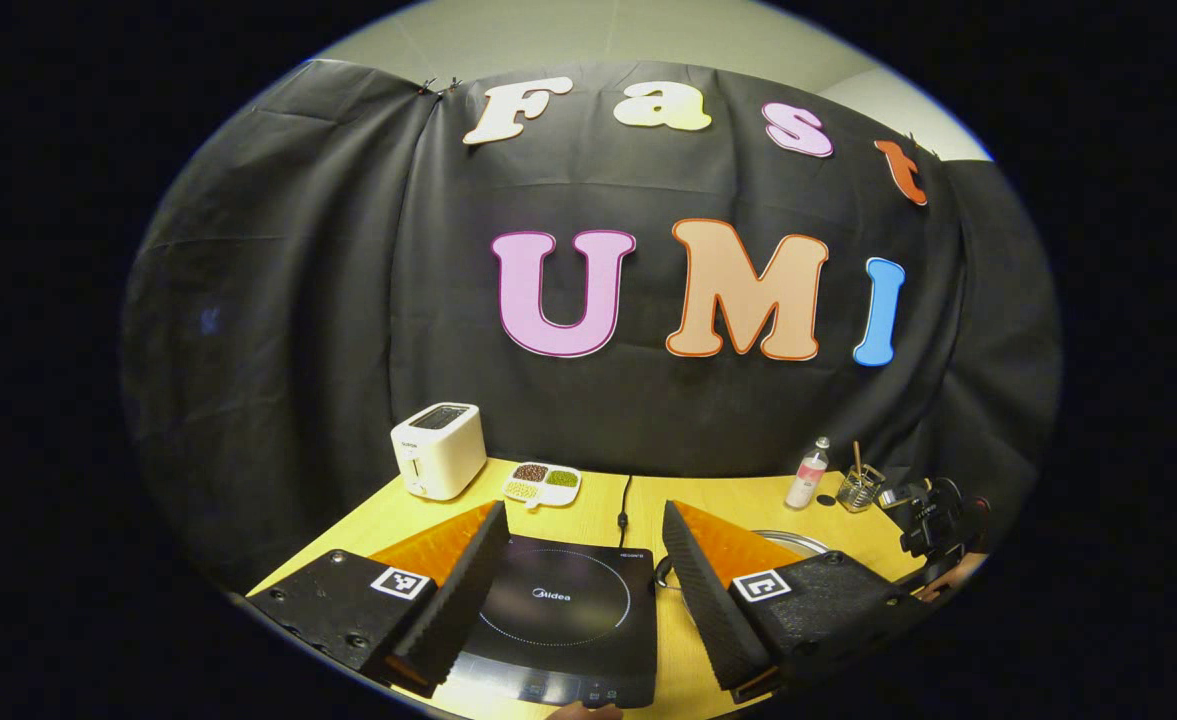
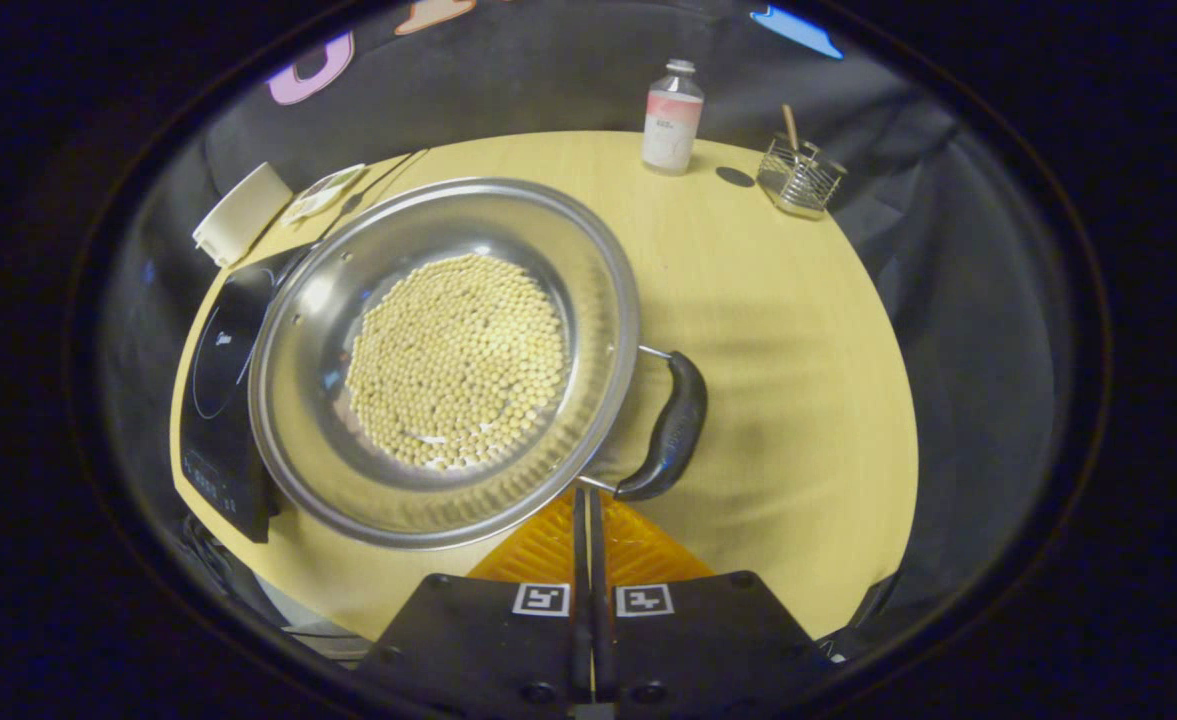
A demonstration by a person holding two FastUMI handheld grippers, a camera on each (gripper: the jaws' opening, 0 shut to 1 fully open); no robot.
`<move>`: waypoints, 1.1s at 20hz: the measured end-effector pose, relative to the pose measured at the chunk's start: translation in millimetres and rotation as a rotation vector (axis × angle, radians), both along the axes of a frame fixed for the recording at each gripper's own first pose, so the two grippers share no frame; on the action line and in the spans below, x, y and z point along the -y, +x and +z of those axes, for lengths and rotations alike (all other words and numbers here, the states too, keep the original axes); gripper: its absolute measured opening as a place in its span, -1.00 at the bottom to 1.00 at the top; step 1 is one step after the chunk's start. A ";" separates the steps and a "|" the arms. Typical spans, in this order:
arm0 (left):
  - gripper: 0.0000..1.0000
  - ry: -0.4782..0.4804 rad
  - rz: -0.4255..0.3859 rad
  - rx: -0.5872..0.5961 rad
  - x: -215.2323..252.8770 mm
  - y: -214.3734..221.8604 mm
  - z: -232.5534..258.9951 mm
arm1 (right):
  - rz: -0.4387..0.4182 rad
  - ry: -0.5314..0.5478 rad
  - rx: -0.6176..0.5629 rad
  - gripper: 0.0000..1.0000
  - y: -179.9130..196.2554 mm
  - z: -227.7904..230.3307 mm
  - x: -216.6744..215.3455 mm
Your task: First push the handle of the pot to place it horizontally, then grasp the pot with both hands and set it on the induction cooktop.
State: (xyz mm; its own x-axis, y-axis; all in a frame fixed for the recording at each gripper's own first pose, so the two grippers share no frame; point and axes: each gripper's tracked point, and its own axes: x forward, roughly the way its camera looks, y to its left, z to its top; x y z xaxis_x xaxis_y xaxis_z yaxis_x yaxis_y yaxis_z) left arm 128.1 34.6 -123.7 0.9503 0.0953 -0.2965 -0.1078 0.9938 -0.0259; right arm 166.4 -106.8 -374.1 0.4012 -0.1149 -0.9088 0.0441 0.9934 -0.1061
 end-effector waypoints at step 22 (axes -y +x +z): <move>0.89 -0.061 -0.167 -0.176 77.3 16.6 -56.8 | -0.060 0.042 0.159 -0.94 28.8 38.4 22.5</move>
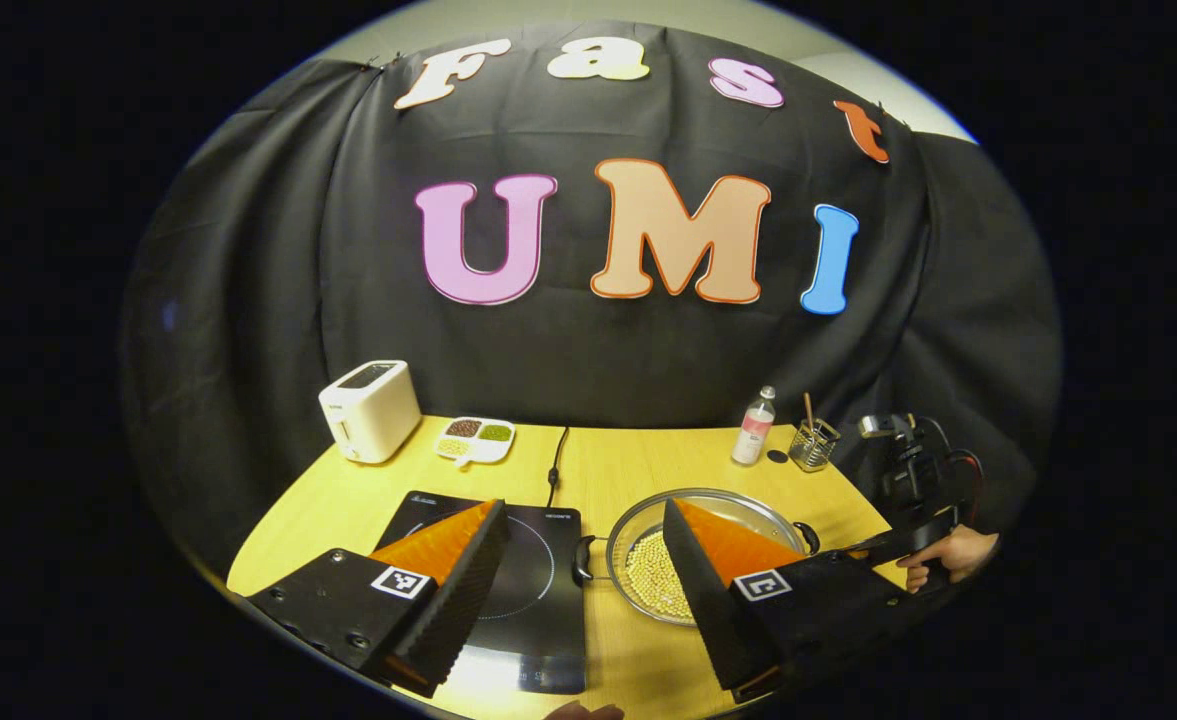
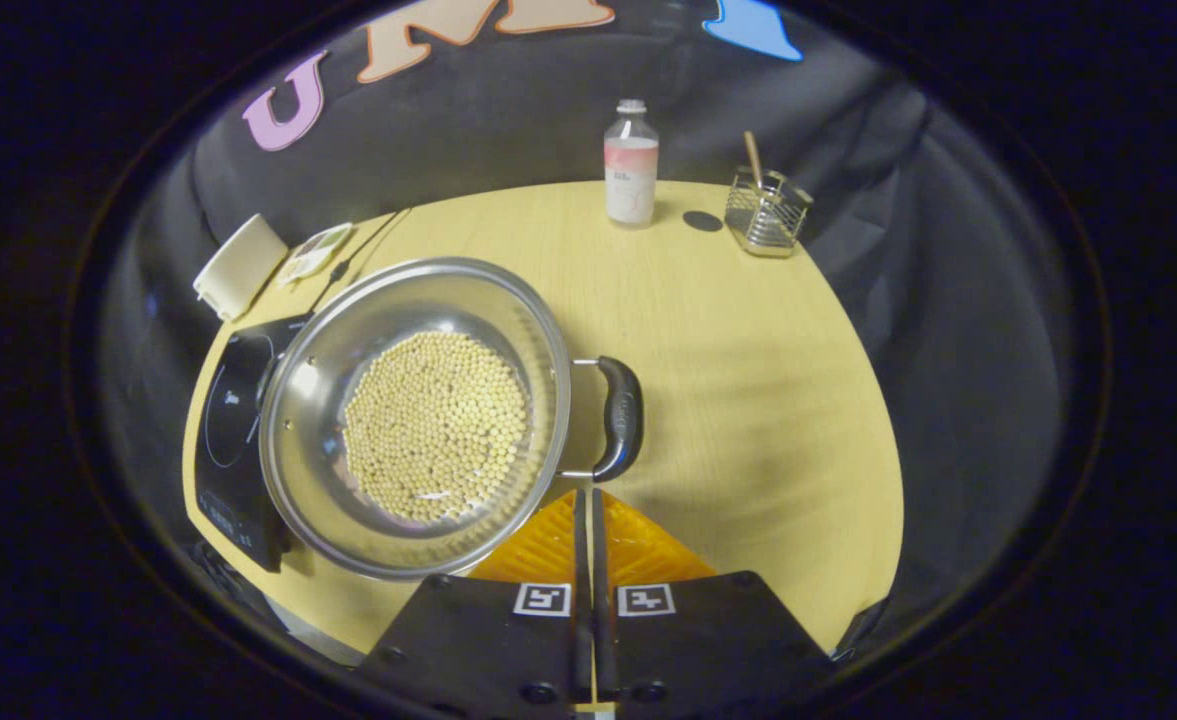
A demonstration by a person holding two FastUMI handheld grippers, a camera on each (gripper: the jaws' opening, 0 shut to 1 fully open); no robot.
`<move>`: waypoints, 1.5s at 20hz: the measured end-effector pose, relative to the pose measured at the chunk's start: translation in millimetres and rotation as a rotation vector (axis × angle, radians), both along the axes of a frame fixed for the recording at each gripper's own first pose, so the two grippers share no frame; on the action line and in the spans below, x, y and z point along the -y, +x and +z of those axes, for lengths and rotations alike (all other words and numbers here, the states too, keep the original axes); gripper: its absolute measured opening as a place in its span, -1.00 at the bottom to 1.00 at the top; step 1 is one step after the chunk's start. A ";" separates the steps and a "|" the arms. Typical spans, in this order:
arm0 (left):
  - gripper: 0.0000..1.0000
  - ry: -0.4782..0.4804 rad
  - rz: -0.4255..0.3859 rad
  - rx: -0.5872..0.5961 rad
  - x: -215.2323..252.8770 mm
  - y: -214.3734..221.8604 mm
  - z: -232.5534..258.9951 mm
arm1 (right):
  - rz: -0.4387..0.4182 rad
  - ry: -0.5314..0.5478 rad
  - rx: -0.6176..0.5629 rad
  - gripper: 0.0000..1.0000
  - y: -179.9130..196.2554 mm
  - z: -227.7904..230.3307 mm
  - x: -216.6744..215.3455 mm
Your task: First push the handle of the pot to place it horizontally, then grasp the pot with both hands and set it on the induction cooktop.
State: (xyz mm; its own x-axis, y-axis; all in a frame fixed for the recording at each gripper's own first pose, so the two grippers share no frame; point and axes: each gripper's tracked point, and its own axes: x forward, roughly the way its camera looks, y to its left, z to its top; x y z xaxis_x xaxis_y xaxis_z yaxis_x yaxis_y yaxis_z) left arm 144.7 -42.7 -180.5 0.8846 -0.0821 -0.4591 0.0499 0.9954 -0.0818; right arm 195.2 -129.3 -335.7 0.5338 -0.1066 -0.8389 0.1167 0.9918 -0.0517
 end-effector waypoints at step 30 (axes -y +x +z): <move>0.94 0.149 -0.156 -0.585 24.7 59.7 -232.8 | -0.083 -0.019 -0.073 0.58 45.3 -40.6 6.7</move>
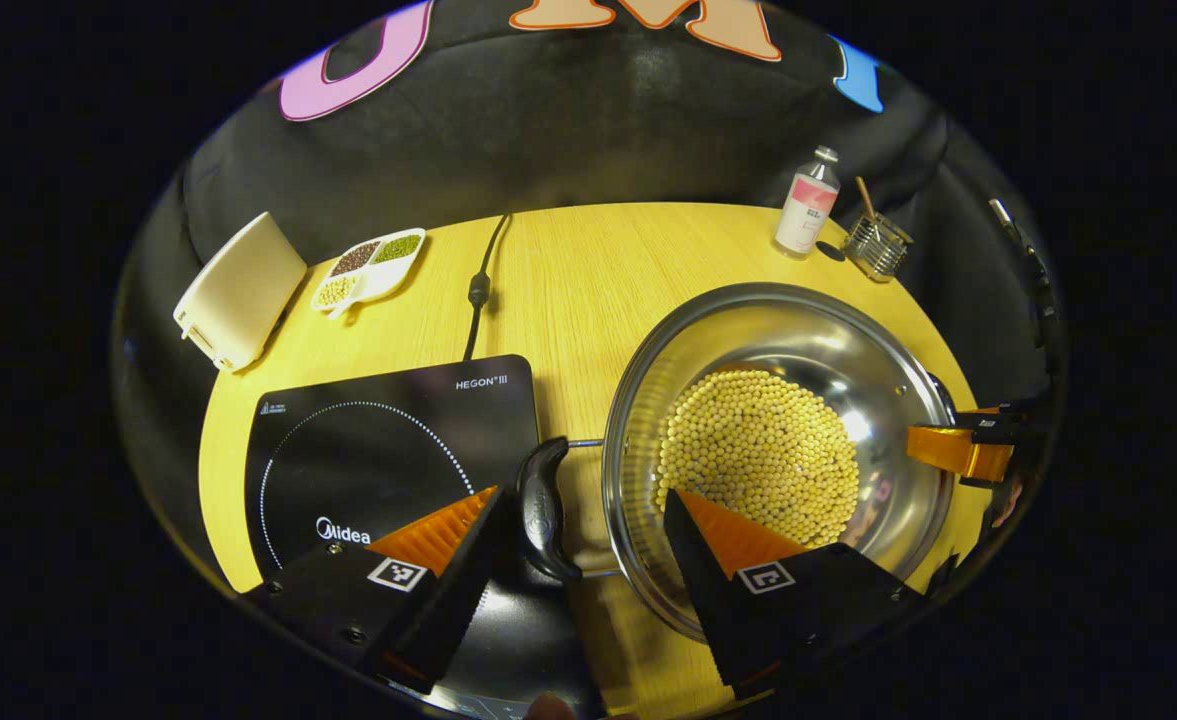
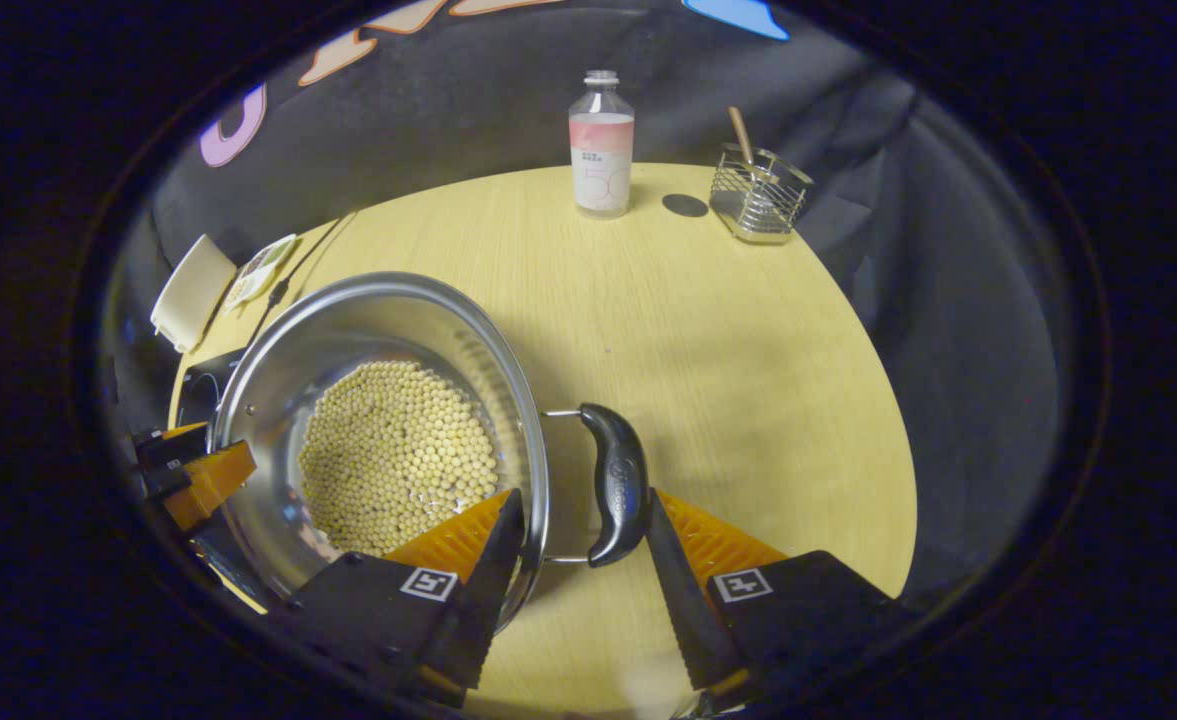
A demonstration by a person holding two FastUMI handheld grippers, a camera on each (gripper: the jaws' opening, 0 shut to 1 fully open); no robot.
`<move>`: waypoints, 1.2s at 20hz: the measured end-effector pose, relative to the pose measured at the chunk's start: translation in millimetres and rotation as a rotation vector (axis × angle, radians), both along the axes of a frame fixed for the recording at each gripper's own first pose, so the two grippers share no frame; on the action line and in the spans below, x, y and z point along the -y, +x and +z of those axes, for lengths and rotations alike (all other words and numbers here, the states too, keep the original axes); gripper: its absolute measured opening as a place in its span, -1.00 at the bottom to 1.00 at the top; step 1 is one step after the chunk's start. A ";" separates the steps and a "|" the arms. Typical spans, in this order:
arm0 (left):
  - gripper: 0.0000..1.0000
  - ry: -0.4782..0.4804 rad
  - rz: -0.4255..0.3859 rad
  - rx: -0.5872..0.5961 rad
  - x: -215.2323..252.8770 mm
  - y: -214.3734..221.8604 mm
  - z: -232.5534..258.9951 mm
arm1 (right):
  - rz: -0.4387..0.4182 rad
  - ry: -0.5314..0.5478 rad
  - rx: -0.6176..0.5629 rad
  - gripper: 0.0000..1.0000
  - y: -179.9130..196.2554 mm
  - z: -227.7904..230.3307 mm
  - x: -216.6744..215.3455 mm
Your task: First push the handle of the pot to place it horizontally, then grasp the pot with both hands and set it on the induction cooktop.
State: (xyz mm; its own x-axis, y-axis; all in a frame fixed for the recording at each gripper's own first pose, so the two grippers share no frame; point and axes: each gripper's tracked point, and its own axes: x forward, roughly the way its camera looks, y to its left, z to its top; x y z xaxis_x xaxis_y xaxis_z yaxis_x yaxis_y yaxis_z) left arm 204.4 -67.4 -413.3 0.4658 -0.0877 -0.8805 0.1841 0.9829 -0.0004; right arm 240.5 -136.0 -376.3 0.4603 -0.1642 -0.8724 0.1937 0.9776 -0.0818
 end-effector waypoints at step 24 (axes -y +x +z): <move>0.42 -0.070 0.221 -0.024 43.2 -4.3 -20.2 | -0.008 0.003 0.105 -0.06 10.6 28.4 26.1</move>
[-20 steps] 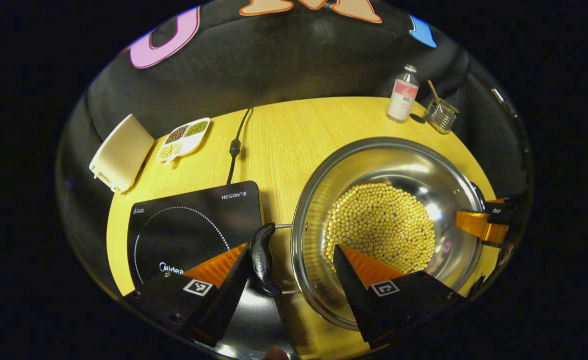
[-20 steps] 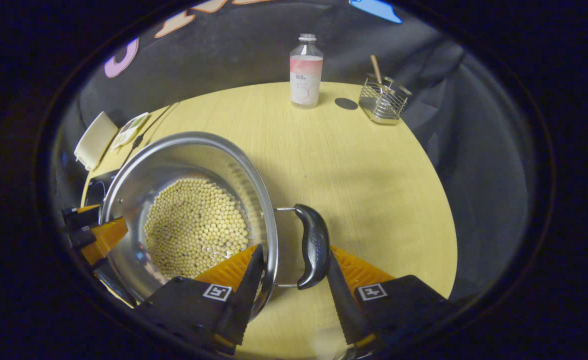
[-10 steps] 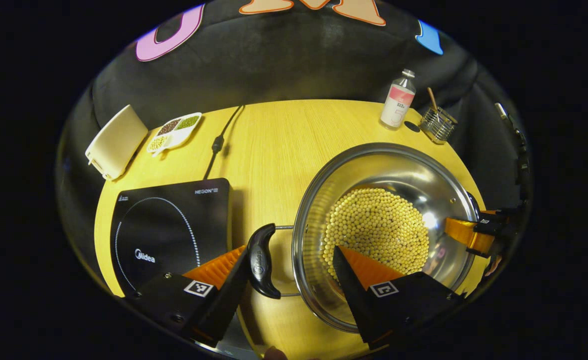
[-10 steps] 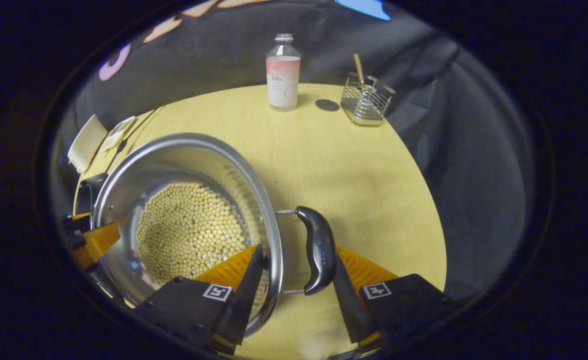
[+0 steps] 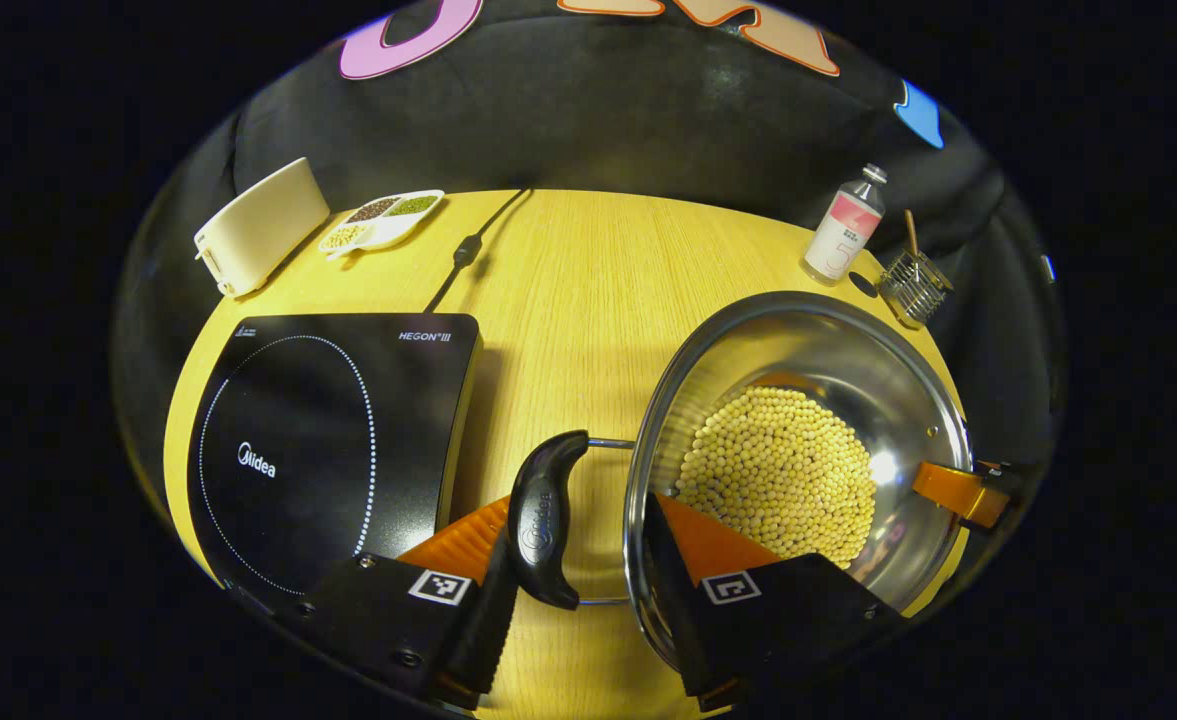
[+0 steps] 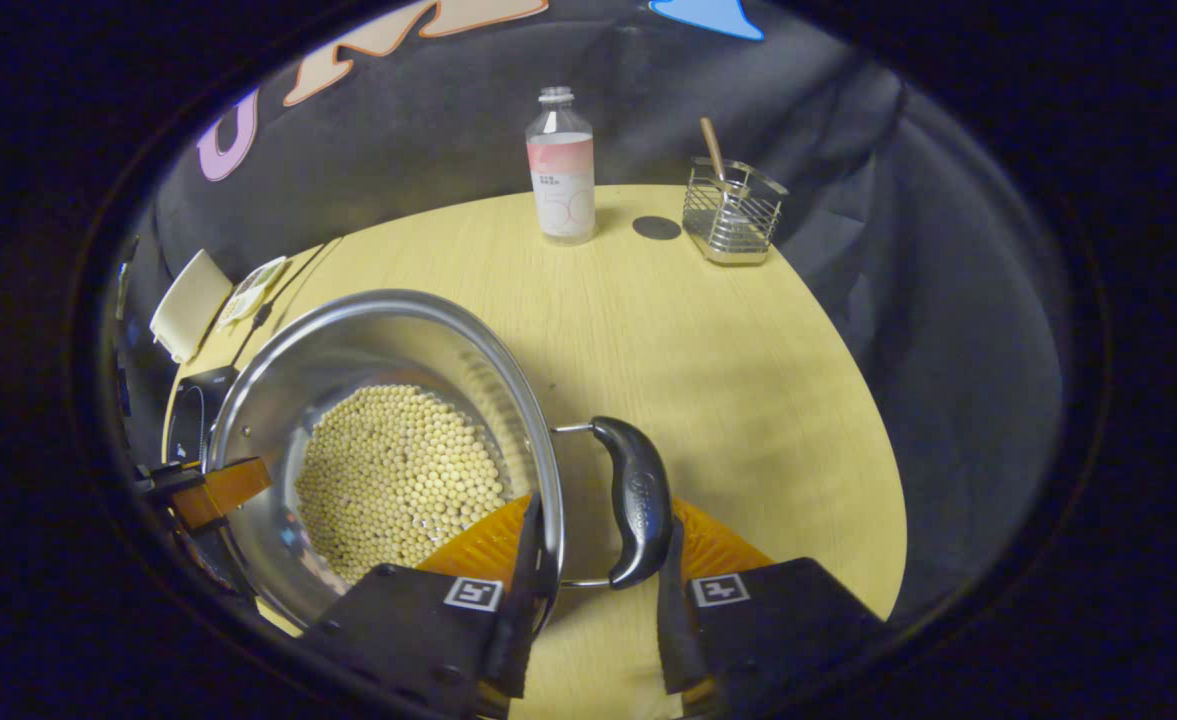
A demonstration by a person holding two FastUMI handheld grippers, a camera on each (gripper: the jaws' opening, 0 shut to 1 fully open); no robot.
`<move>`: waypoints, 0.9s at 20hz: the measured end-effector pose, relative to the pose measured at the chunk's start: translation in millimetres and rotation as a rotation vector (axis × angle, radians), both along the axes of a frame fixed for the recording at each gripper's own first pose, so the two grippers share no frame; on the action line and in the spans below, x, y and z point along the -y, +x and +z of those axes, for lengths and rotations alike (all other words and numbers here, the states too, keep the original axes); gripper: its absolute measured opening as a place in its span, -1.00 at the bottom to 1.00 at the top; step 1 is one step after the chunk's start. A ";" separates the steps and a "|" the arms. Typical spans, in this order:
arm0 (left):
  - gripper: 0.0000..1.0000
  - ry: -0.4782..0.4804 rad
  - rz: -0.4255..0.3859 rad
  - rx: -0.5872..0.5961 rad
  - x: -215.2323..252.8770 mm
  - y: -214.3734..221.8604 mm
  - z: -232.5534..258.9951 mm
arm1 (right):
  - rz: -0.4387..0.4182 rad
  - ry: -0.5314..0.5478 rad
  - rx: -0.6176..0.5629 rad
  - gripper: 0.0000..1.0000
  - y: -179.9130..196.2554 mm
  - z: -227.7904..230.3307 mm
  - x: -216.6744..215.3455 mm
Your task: First push the handle of the pot to place it horizontally, then grasp the pot with both hands and set it on the induction cooktop.
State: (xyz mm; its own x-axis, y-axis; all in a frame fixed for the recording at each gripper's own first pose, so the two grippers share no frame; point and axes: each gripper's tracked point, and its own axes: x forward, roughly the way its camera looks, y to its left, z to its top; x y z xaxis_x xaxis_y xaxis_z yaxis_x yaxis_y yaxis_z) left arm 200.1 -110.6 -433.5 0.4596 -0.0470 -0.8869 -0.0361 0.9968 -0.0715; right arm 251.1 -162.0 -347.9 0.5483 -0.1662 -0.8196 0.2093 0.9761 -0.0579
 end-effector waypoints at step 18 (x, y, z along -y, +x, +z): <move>0.28 0.043 0.055 0.155 -47.6 -25.4 85.5 | 0.056 0.105 0.117 -0.13 3.8 11.8 -10.6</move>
